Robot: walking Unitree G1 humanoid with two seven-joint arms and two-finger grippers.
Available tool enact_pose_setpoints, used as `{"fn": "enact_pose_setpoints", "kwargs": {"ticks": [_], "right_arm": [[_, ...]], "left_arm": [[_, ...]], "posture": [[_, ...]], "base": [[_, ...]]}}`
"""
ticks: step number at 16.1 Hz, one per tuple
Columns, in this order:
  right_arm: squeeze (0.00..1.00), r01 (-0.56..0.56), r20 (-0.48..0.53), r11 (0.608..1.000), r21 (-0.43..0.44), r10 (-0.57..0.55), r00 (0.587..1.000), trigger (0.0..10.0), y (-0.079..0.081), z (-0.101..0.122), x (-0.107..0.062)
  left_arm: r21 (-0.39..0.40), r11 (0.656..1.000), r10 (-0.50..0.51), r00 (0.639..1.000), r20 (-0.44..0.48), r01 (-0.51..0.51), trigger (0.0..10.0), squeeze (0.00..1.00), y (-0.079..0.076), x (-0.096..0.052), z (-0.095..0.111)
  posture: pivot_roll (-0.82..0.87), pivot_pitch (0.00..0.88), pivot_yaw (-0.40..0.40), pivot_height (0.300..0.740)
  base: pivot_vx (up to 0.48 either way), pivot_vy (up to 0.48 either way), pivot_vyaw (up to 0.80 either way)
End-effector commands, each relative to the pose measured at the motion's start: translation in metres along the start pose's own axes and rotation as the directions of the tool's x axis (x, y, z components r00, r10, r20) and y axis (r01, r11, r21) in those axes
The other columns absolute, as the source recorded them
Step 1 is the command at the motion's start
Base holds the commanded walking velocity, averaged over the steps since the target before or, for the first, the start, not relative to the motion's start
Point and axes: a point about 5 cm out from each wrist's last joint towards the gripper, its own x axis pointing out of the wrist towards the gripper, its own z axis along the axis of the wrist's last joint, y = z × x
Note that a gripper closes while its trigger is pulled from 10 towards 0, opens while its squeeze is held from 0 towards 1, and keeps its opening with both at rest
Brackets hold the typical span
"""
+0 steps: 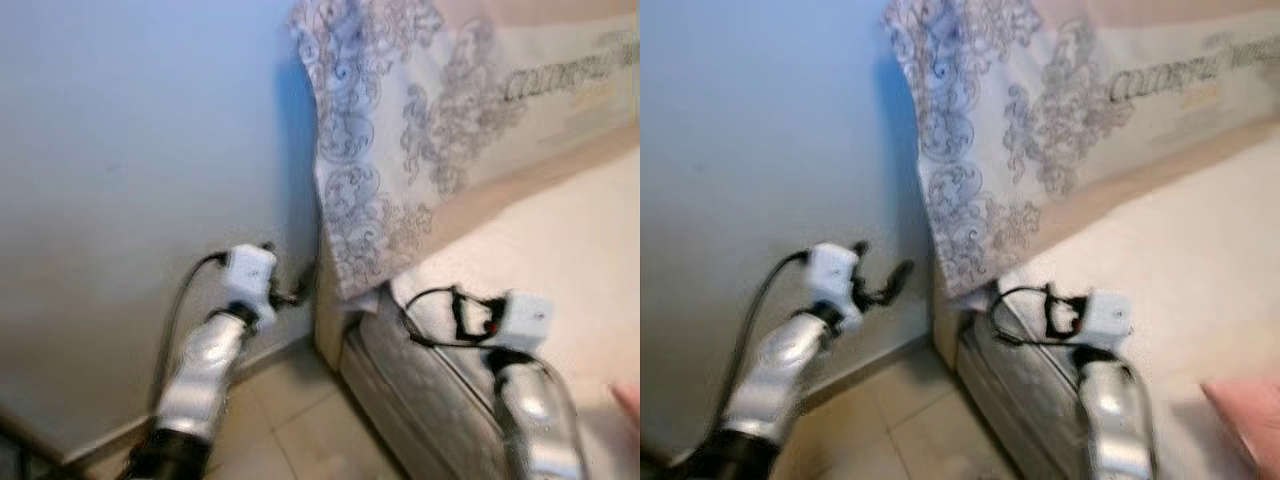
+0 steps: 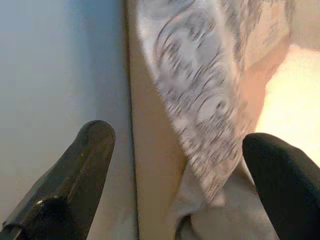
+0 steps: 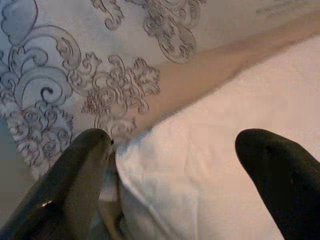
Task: Clean up the room
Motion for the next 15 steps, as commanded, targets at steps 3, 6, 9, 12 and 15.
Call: {"fn": "enact_pose_setpoints", "kwargs": {"ticks": [3, 6, 9, 12, 15], "right_arm": [[0.0, 0.072, 0.024, 0.997, 0.014, -0.073, 0.997, 10.0, -0.013, 0.005, -0.004], [0.0, 0.075, 0.028, 0.997, 0.011, -0.075, 0.997, 10.0, -0.012, 0.005, -0.005], [0.0, 0.086, 0.036, 0.996, 0.008, -0.087, 0.996, 10.0, -0.013, 0.007, -0.004], [0.0, 0.07, 0.19, 0.986, -0.149, -0.041, 0.981, 10.0, -0.004, 0.034, -0.002], [0.0, 0.152, 0.296, 0.979, -0.136, -0.106, 0.949, 10.0, -0.013, 0.06, 0.001]], "left_arm": [[-0.036, 0.999, 0.013, 1.0, -0.014, -0.014, 10.0, 0.0, 0.003, -0.004, -0.007], [-0.017, 1.0, -0.008, 1.0, -0.008, 0.007, 10.0, 0.0, 0.0, -0.004, -0.007], [-0.013, 1.0, -0.022, 1.0, 0.003, 0.022, 10.0, 0.0, -0.003, -0.002, -0.004], [-0.009, 1.0, 0.007, 1.0, 0.026, -0.007, 10.0, 0.0, 0.001, 0.0, -0.002], [0.012, 0.996, 0.084, 0.988, 0.128, -0.086, 10.0, 0.0, 0.006, 0.0, 0.013]], "posture": [[-0.04, 0.0, -0.025, 0.74], [-0.05, 0.0, -0.022, 0.74], [-0.05, 0.0, -0.021, 0.74], [-0.05, 0.0, -0.021, 0.74], [-0.06, 0.0, -0.021, 0.74]], "base": [[0.0, 0.0, -0.69], [0.0, 0.0, -0.7], [0.0, 0.0, -0.69], [0.0, 0.0, -0.7], [0.0, 0.0, -0.7]]}}
